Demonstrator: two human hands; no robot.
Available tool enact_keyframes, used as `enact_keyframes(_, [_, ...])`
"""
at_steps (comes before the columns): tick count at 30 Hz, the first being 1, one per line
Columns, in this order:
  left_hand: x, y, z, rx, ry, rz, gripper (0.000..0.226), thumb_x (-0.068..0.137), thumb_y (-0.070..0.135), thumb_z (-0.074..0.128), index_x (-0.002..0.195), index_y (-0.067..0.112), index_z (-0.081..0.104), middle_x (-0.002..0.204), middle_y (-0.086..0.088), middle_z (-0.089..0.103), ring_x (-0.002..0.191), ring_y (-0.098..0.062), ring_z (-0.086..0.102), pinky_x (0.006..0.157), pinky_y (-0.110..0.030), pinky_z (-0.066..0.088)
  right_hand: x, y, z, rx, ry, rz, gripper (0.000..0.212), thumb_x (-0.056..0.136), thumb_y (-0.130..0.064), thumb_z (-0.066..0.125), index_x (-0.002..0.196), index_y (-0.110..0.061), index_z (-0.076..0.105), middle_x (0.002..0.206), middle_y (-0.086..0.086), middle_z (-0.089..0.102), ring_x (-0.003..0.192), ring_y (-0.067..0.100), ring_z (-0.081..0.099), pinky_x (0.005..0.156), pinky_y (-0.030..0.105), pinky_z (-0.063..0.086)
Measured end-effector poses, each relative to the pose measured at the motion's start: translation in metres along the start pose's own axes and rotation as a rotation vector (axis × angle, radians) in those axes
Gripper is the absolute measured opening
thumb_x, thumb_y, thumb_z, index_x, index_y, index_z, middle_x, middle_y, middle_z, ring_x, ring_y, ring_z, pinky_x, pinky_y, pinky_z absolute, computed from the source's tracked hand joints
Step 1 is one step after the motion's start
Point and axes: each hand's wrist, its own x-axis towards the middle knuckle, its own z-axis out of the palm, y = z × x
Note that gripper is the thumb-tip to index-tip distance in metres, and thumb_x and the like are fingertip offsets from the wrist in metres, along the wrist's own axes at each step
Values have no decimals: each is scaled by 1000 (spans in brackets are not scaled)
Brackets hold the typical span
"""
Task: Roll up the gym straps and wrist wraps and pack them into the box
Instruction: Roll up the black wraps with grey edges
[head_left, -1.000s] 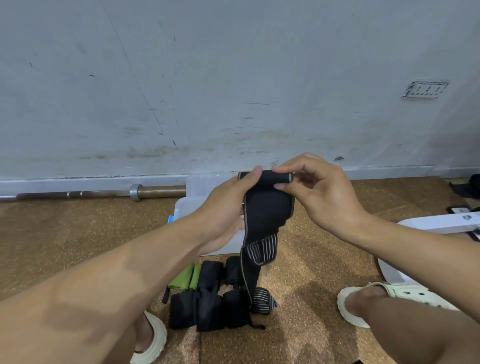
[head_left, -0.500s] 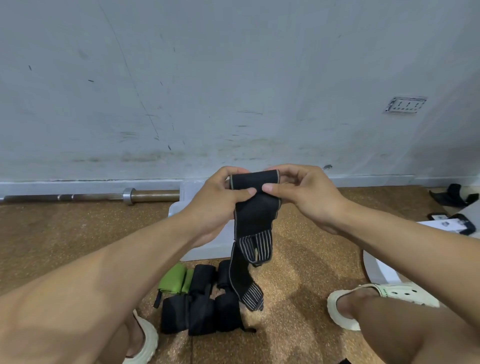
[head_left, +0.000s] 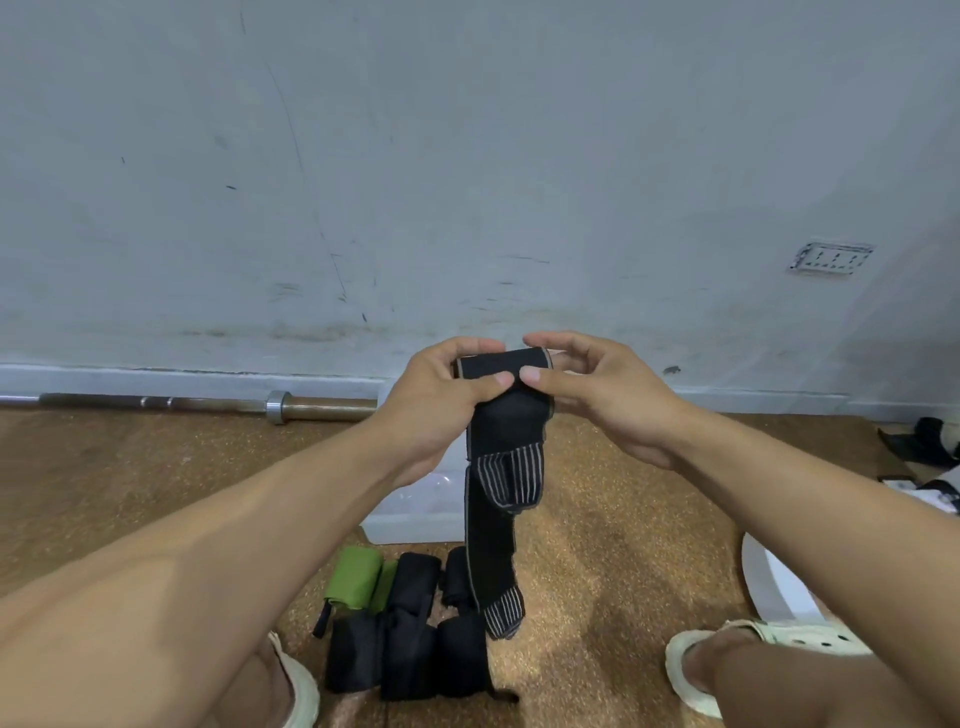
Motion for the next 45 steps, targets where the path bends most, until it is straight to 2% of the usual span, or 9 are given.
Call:
enact_keyframes(7, [6,-2,-2,23,-41,7,41,86,-5,74,120,16,65,99,-3,74,93,-19,73,79,-33,60,-1,5,-4,-57,86,-97,28,89,1,75,113,-12,71,111,10,73,87,30,75,81,34,64])
enact_keyframes(11, [8,-4,0,-14,-76,-74,25,96,17,68,121,11,66,104,-2,76,99,-21,74,81,-37,60,3,6,-6,-102,112,-144,28,87,2,76,109,-15,72,117,11,72,86,33,77,76,35,65])
enact_keyframes(15, [13,1,-1,17,-96,-123,33,102,38,57,126,19,69,115,-2,76,106,-20,73,89,-39,60,16,7,-3,-88,151,-215,30,84,6,78,102,-18,73,111,17,72,77,25,75,78,35,65])
enact_keyframes(19, [18,-1,-5,30,-79,-129,30,104,27,55,128,13,65,117,-6,76,105,-22,74,86,-40,58,23,19,3,25,133,-161,32,82,9,77,105,-13,73,93,15,77,79,23,76,78,33,64])
enact_keyframes(24, [27,-9,-14,3,-47,-137,20,100,11,62,120,13,60,105,-5,73,93,-20,74,78,-37,58,32,31,1,234,4,4,40,79,-14,80,118,-12,72,113,4,73,101,21,74,86,35,62])
enact_keyframes(29, [30,-14,-18,22,-65,-140,32,96,1,64,124,16,60,108,-5,68,94,-21,73,82,-37,60,37,37,-3,204,-60,125,33,94,-9,70,127,-7,66,115,15,76,105,26,74,92,35,60])
enact_keyframes(37, [29,-15,-11,-38,-56,-116,28,94,8,68,121,3,65,109,-14,76,94,-24,75,81,-29,61,34,43,-1,142,93,-26,33,89,0,75,120,-11,69,101,2,74,89,23,77,78,33,62])
enact_keyframes(41, [31,-14,-11,19,1,-78,26,91,1,71,115,6,66,99,-10,77,86,-21,75,68,-23,57,35,41,-1,77,101,-32,33,86,2,77,112,-16,69,104,0,74,81,19,75,73,30,60])
enact_keyframes(45, [31,-17,-7,39,25,-76,29,88,-6,71,111,9,65,95,-11,75,83,-22,73,65,-24,57,34,41,-6,215,19,75,36,84,-20,78,118,-10,68,99,3,74,83,17,73,68,27,59])
